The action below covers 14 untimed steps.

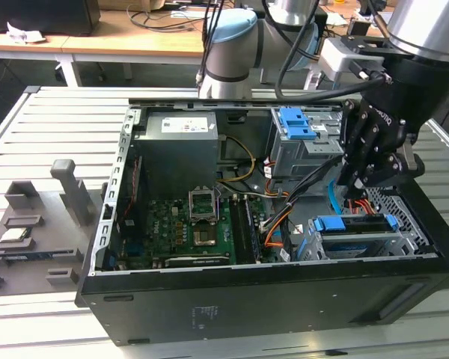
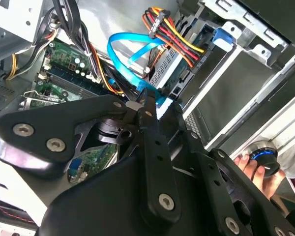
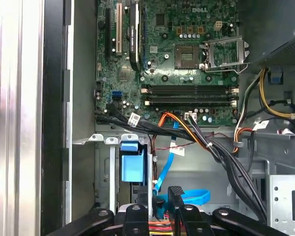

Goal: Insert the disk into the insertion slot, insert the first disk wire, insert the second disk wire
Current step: 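Insert the second disk wire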

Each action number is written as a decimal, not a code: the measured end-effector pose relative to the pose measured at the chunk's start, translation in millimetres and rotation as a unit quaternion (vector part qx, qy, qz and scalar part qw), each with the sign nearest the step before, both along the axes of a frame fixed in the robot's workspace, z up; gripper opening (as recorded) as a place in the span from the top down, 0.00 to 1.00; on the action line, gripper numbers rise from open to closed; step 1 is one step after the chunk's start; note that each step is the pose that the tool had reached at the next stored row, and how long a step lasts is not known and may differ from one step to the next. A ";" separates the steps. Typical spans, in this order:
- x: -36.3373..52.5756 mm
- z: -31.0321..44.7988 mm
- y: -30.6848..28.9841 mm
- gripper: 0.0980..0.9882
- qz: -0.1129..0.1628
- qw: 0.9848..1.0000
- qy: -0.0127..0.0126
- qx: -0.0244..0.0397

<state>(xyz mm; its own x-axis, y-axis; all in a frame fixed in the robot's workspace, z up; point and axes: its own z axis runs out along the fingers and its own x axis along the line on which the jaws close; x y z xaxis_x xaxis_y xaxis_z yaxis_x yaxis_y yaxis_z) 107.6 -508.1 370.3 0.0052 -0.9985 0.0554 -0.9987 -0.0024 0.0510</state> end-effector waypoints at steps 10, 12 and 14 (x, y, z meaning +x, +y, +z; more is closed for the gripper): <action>-0.2 -0.9 -8.9 0.93 0.002 1.000 0.000 -0.004; 0.0 -3.3 -13.9 0.93 0.002 1.000 0.000 -0.005; 1.4 -7.6 -16.1 0.93 0.003 1.000 0.000 -0.005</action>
<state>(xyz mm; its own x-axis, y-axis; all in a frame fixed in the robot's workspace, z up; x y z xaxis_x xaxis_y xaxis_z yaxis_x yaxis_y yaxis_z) 109.0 -524.2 362.8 0.0103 -0.9978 0.0648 -0.9987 -0.0069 0.0512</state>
